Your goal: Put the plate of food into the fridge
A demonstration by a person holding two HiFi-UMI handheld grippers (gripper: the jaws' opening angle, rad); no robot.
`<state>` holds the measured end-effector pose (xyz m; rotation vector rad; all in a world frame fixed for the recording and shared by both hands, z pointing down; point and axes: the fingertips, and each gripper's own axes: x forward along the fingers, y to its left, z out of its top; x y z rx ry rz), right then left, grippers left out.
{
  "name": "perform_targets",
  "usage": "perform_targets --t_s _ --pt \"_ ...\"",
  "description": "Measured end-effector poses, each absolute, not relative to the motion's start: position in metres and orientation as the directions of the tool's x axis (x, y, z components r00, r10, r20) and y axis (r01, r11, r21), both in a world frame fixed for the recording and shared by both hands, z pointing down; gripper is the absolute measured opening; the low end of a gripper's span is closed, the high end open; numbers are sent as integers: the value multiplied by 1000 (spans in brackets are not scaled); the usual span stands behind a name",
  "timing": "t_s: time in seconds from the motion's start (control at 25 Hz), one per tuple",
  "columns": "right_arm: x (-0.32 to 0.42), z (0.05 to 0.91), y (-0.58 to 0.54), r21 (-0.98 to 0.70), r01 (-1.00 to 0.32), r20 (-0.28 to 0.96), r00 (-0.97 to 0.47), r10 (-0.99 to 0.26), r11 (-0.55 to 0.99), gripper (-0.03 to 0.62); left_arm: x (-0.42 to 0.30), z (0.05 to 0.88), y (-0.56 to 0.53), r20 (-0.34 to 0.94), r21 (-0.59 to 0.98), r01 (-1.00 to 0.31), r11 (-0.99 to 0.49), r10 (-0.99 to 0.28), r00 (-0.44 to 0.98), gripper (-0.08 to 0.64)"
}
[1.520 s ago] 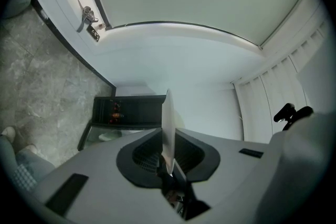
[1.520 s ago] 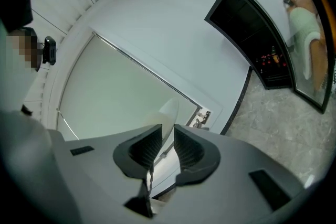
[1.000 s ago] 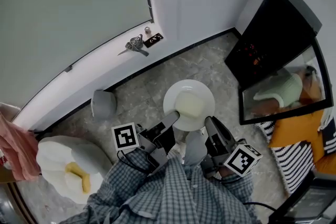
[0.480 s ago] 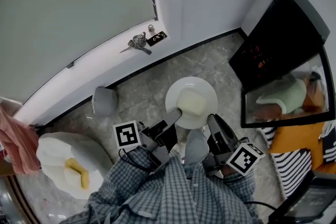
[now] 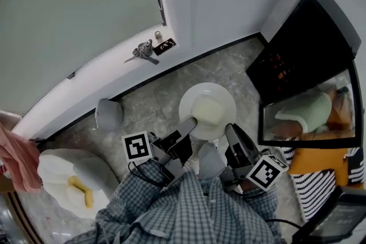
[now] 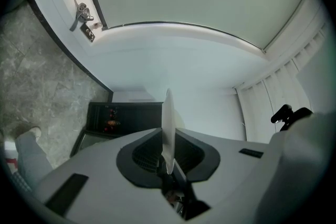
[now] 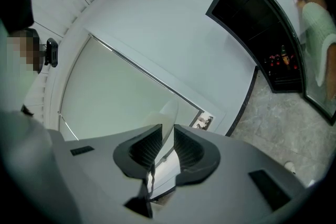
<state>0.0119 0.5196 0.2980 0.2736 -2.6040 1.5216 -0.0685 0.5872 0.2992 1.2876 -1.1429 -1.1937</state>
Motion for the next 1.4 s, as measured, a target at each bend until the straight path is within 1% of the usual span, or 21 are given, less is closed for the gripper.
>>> perform_targets --t_s 0.44,0.84,1.04,1.4 --pt "-4 289 444 -851 -200 185 -980 -80 486 75 -83 293 514 -62 998 9 -62 -997 39 51" --pt "-12 281 408 -835 -175 176 -983 -48 521 75 -88 285 482 -86 996 -8 -86 -996 -6 51" --pt "-19 281 380 -850 -153 158 -987 -32 504 75 -92 286 455 -89 996 -4 -89 -996 -30 51" --pt "-11 285 357 -845 -170 169 -984 -49 508 74 -87 287 431 -90 996 -12 -90 -996 -12 51"
